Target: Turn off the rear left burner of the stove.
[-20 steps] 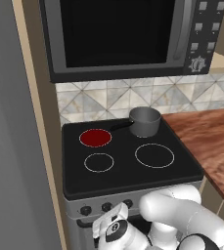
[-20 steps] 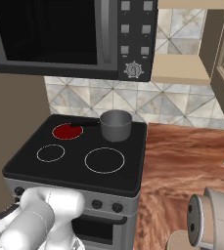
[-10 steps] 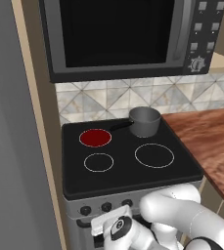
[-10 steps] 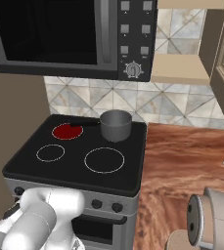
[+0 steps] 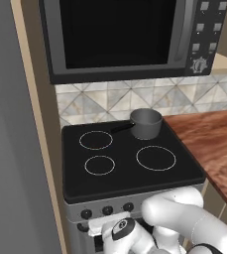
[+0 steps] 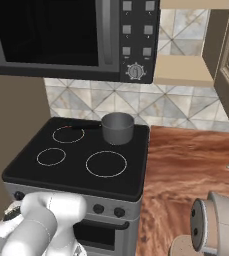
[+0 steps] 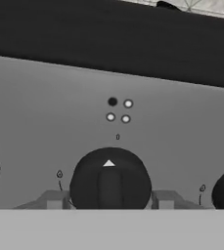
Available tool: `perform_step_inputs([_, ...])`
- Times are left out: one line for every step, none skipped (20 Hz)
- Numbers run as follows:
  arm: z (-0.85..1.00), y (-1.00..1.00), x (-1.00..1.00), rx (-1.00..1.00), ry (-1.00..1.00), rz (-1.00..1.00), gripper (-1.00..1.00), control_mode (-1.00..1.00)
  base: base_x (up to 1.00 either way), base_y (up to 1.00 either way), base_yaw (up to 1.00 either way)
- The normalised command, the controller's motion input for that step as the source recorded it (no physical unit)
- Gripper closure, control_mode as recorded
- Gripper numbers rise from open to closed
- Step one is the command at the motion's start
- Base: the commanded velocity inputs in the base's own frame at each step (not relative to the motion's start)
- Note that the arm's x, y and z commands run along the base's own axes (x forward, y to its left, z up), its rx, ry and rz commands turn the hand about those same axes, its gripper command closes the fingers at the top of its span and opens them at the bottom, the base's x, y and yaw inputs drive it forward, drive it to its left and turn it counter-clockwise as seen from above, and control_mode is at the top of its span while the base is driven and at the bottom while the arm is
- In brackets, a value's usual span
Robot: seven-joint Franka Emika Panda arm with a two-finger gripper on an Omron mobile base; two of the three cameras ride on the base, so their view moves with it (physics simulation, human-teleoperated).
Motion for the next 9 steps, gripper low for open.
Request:
perform_step_inputs([0.39,-0.04,0.31,0.51,0.0,-0.16,1.0,-1.0,0.0,0.0,0.0])
perform_step_inputs([0.44,-0.09,0.34,0.52,0.0,-0.16,1.0,-1.0,0.0,0.0,0.0])
perform_step_inputs([0.42,-0.09,0.3,0.52,0.0,-0.16,1.0,-1.0,0.0,0.0,0.0])
perform_step_inputs([0.44,-0.12,0.34,0.53,0.0,-0.17,1.0,-1.0,0.0,0.0,0.0])
perform_step_inputs([0.42,-0.13,0.31,0.54,0.0,-0.17,1.0,-1.0,0.0,0.0,0.0])
perform_step_inputs([0.45,-0.14,0.31,0.54,0.0,-0.17,1.0,-1.0,0.0,0.0,0.0])
perform_step_inputs([0.46,-0.14,0.25,0.54,0.0,-0.17,1.0,-1.0,0.0,0.0,0.0])
perform_step_inputs([0.43,-0.15,0.26,0.55,0.0,-0.17,1.0,-1.0,0.0,0.0,0.0])
perform_step_inputs([0.41,-0.12,0.24,0.54,0.0,-0.17,1.0,-1.0,0.0,0.0,0.0])
